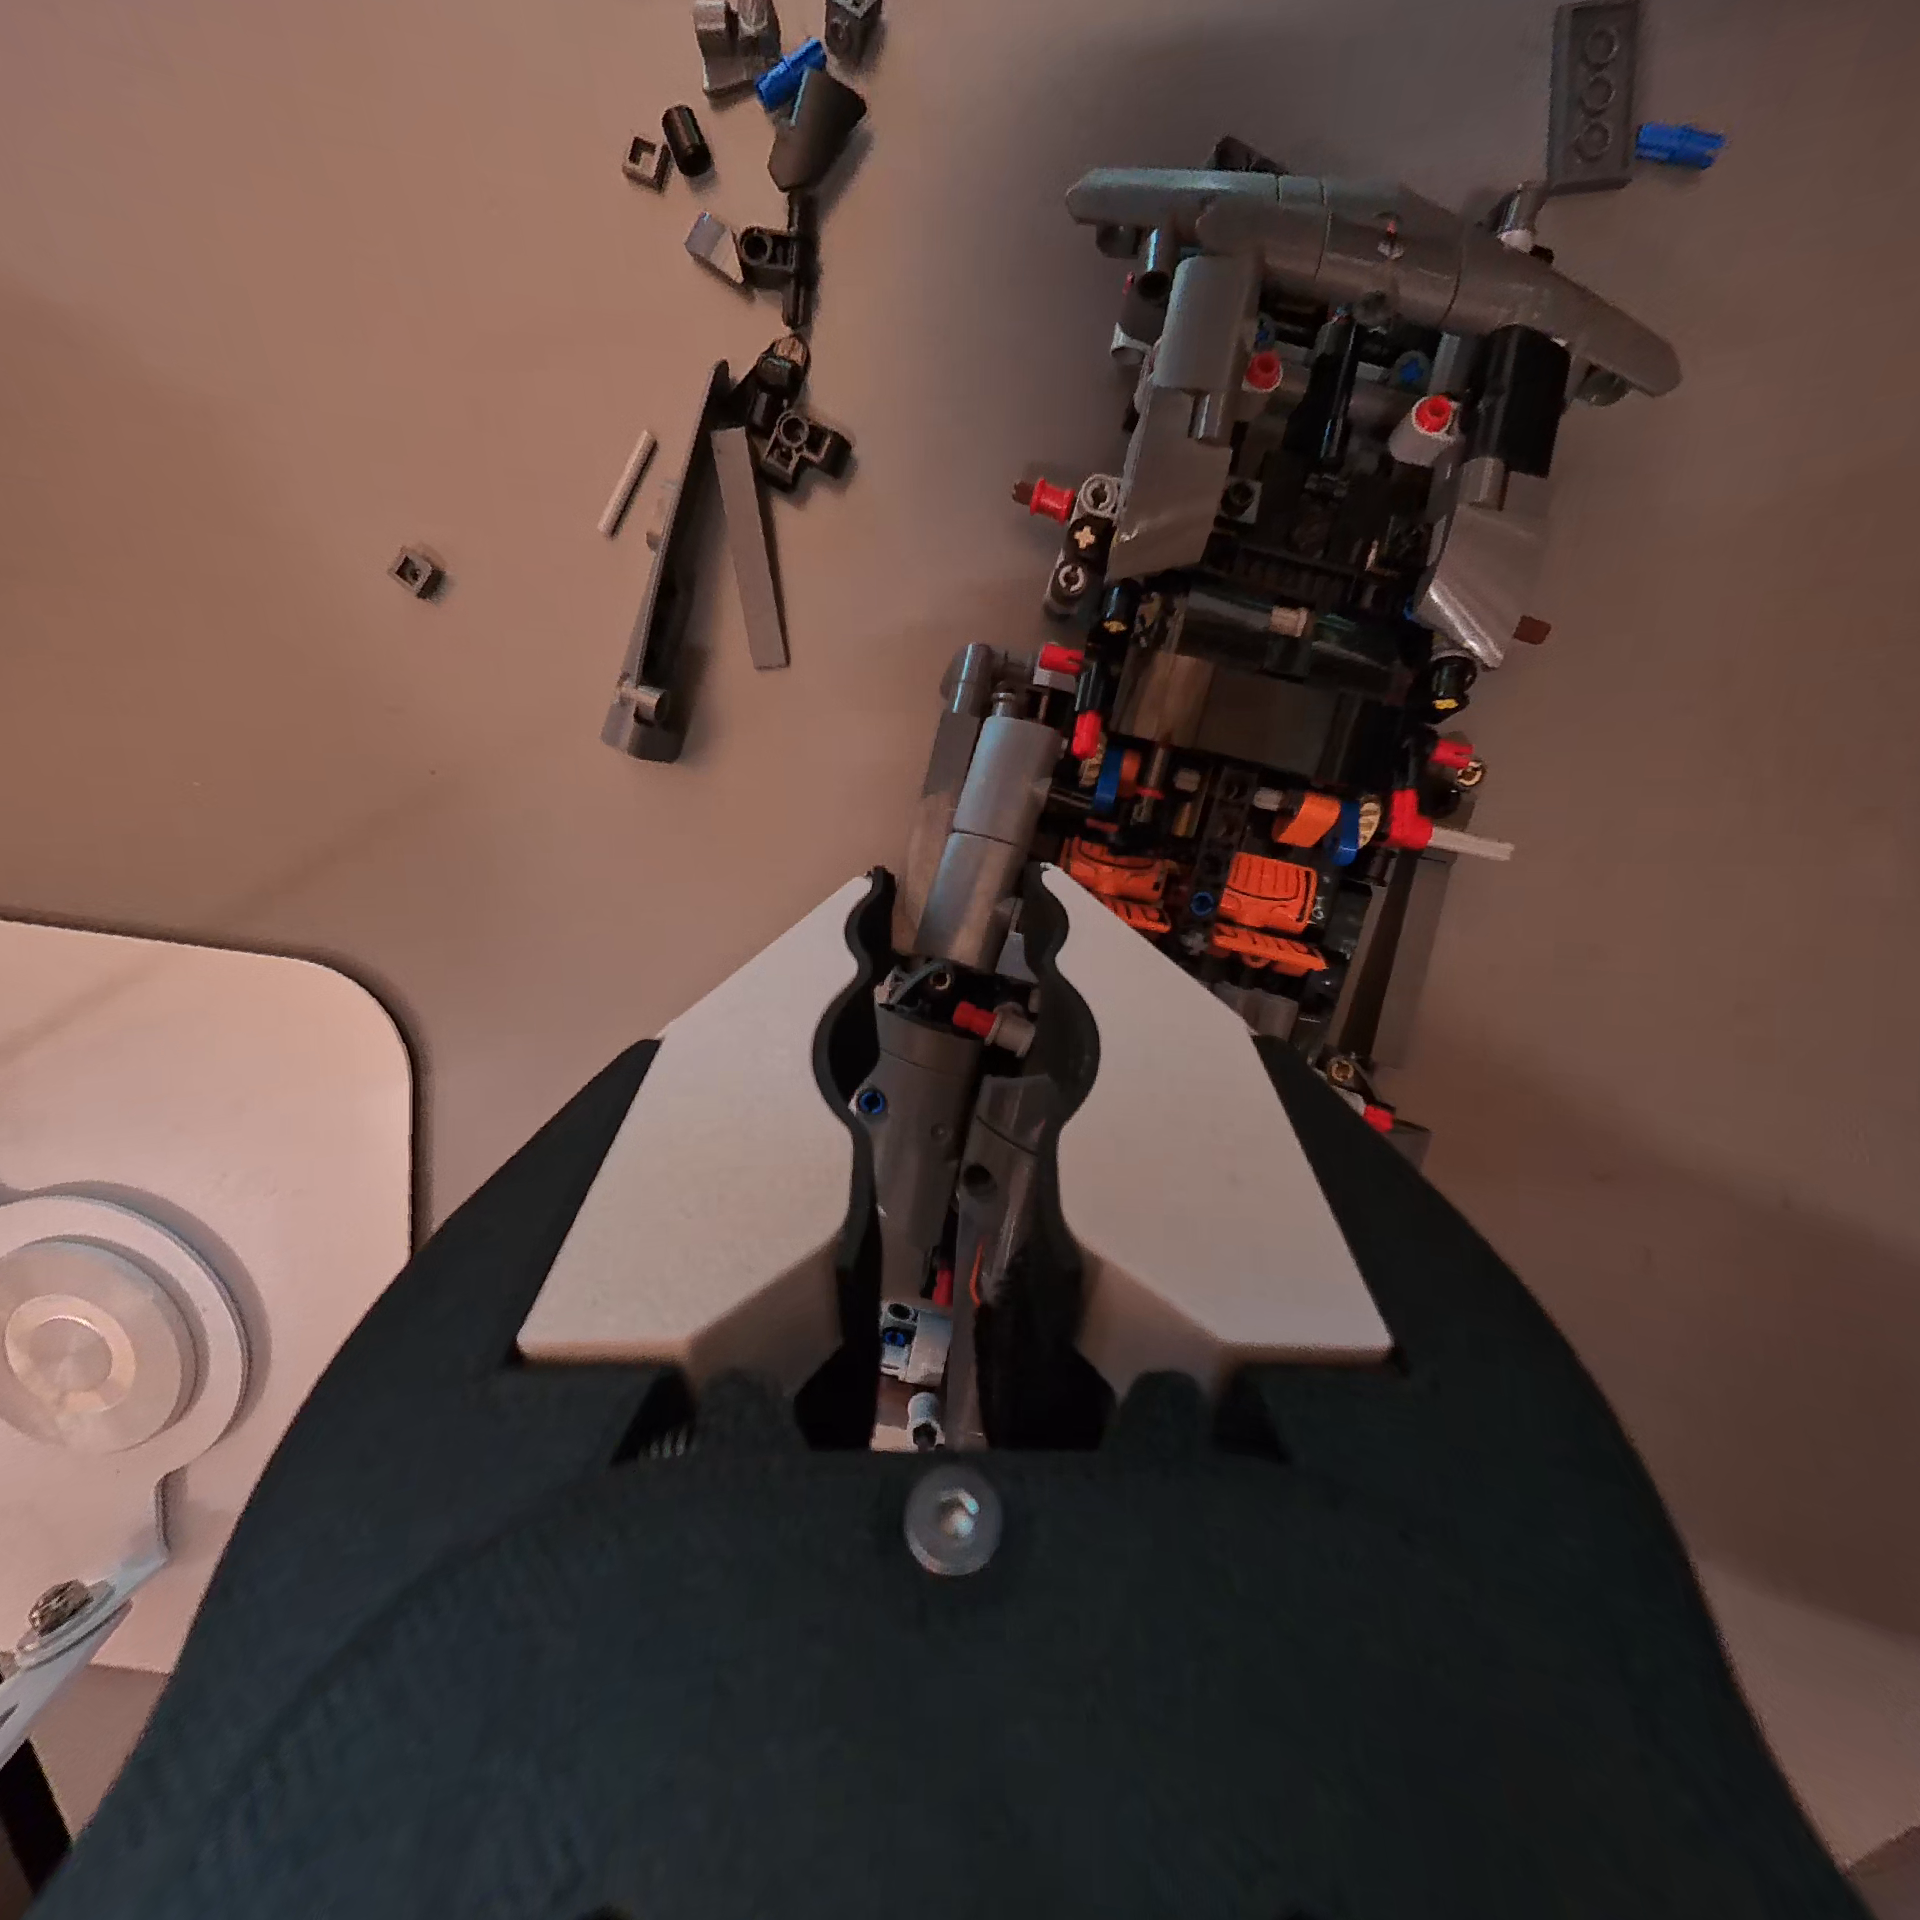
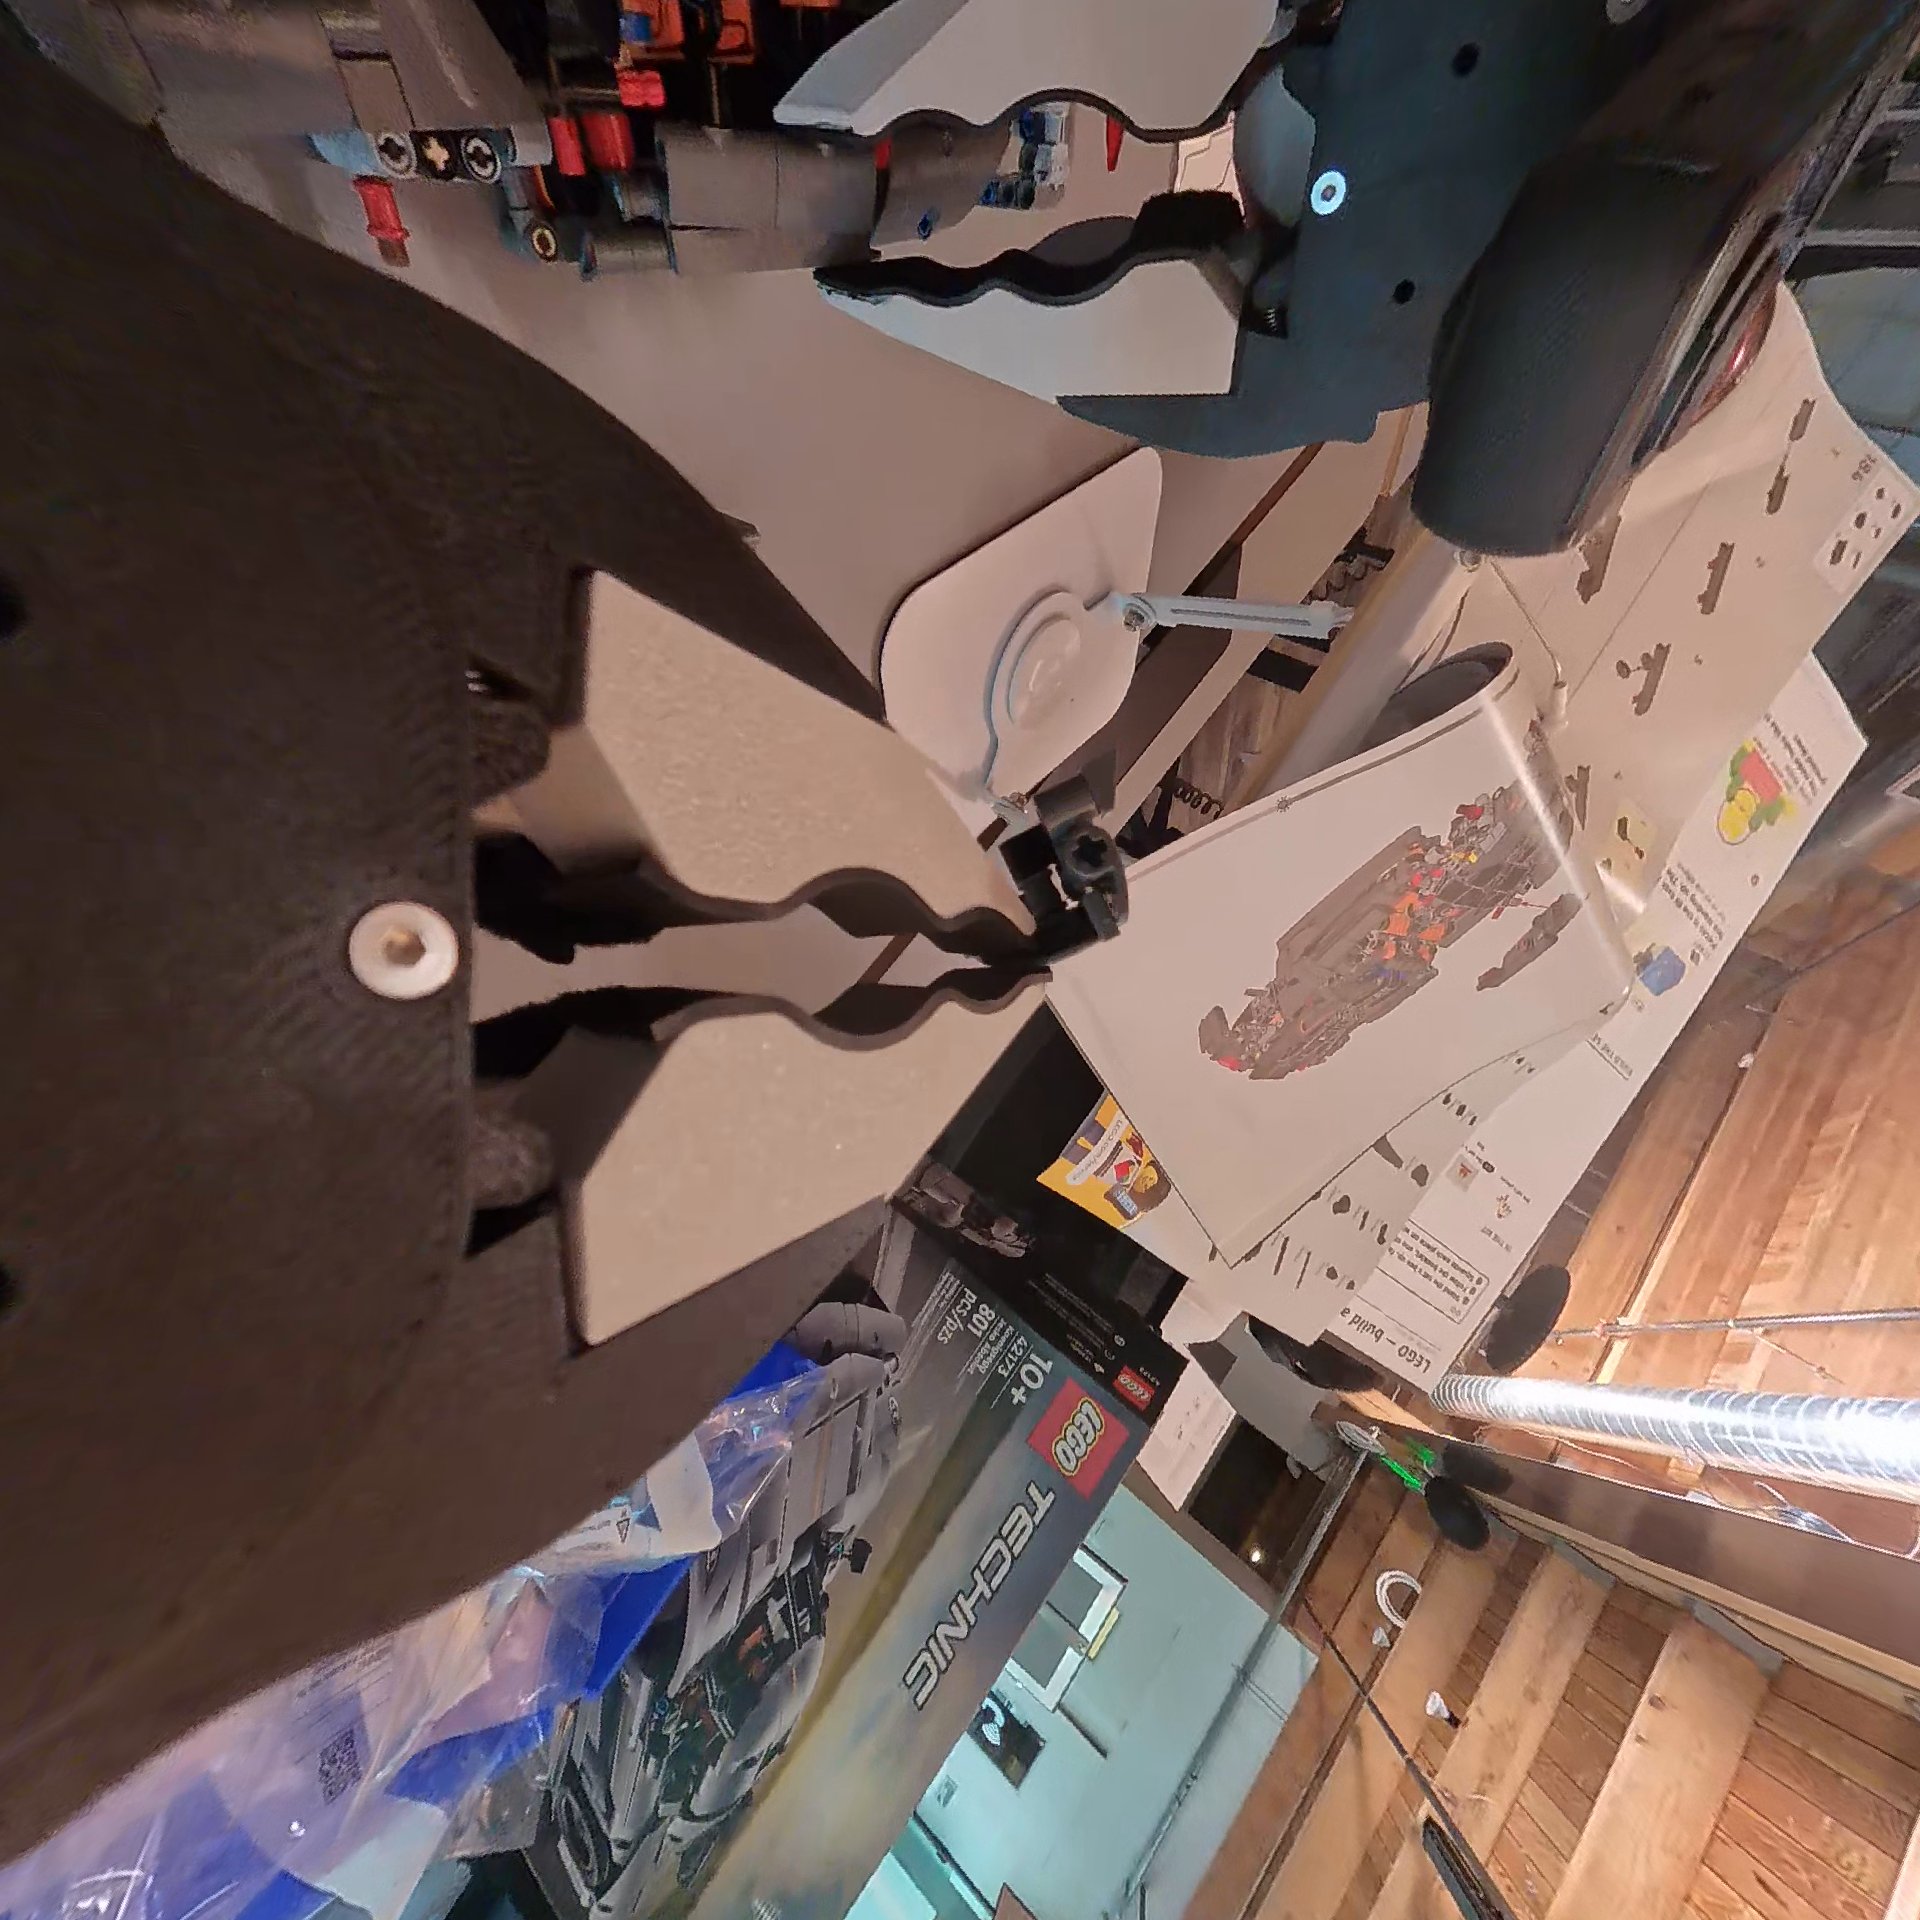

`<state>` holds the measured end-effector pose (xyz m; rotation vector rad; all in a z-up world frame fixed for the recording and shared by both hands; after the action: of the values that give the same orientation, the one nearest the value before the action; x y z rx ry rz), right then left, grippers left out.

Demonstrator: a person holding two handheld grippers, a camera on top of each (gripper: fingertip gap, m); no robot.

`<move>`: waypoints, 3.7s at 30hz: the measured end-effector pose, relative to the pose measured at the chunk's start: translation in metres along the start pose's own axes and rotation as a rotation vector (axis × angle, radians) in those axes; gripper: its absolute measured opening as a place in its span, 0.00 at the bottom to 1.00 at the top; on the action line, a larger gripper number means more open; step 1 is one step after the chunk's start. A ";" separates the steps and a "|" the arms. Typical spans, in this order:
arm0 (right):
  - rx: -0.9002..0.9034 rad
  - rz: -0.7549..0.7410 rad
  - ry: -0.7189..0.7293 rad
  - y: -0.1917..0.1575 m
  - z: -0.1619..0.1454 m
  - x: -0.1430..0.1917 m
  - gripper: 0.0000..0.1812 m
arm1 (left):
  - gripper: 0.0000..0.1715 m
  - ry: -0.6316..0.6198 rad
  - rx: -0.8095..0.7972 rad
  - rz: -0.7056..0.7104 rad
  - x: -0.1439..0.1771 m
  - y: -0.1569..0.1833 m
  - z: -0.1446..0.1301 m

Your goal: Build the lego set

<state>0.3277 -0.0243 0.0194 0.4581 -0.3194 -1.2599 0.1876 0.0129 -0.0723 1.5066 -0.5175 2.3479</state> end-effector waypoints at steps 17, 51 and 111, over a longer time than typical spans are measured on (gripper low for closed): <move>-0.066 0.041 0.046 0.002 -0.002 0.000 0.00 | 0.15 0.030 0.031 -0.003 -0.002 -0.002 -0.008; -0.113 0.170 0.045 -0.013 -0.010 -0.010 0.00 | 0.13 0.080 0.041 -0.007 -0.001 -0.001 -0.011; -0.173 0.235 0.064 -0.021 -0.013 -0.015 0.00 | 0.20 0.174 0.171 0.066 0.022 0.005 -0.015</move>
<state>0.3123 -0.0131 -0.0015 0.3023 -0.2013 -1.0315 0.1639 0.0165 -0.0588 1.3552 -0.3357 2.6017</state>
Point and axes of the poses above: each gripper's, where its closed fingertips meet, x back along the fingers, z out of its top, y = z × x across the jaws, the point moved 5 cm from there along x, back along the fingers, and after that the axes turned 7 degrees about z, right-handed, at the moved point
